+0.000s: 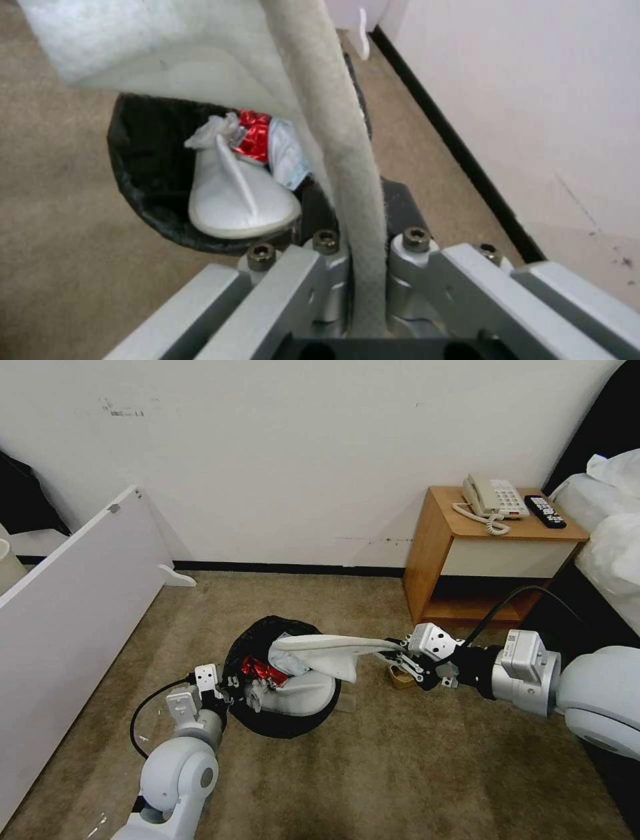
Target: Pick up the trash bin and place the garbage on the floor into it.
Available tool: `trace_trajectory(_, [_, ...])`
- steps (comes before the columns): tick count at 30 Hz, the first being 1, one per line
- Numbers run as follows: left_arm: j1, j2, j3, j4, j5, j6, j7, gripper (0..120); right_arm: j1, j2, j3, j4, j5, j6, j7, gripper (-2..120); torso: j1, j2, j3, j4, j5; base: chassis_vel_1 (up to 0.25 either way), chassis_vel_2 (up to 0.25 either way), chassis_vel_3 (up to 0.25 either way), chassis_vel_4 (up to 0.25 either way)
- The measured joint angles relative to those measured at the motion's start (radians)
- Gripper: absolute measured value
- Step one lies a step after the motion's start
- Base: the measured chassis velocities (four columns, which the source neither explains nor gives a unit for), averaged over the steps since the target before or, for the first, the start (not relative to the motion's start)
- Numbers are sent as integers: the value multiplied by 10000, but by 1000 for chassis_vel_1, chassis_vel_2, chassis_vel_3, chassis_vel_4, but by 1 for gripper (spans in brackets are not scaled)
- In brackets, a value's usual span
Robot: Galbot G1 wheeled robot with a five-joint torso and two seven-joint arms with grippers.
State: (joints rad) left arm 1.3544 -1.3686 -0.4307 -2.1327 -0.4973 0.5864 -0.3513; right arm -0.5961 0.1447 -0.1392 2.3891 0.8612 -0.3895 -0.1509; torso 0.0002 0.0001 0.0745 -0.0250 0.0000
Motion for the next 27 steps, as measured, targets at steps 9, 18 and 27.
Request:
trace_trajectory(9, [16,-91,140,-62,451,-113,149,1,-29,133,-93,-240,0,-150,86,1,0,0,0,0,0,0,0,0,0])
trace_trajectory(18, [-77,-117,324,-89,569,-135,212,1,-12,476,-289,-519,-37,-370,7,1,0,0,0,0,0,0,0,0,0])
trace_trajectory(27, [-85,-49,498,-170,630,-129,250,1,-9,889,-475,-777,-206,-631,-9,1,0,0,0,1,0,0,0,0,0])
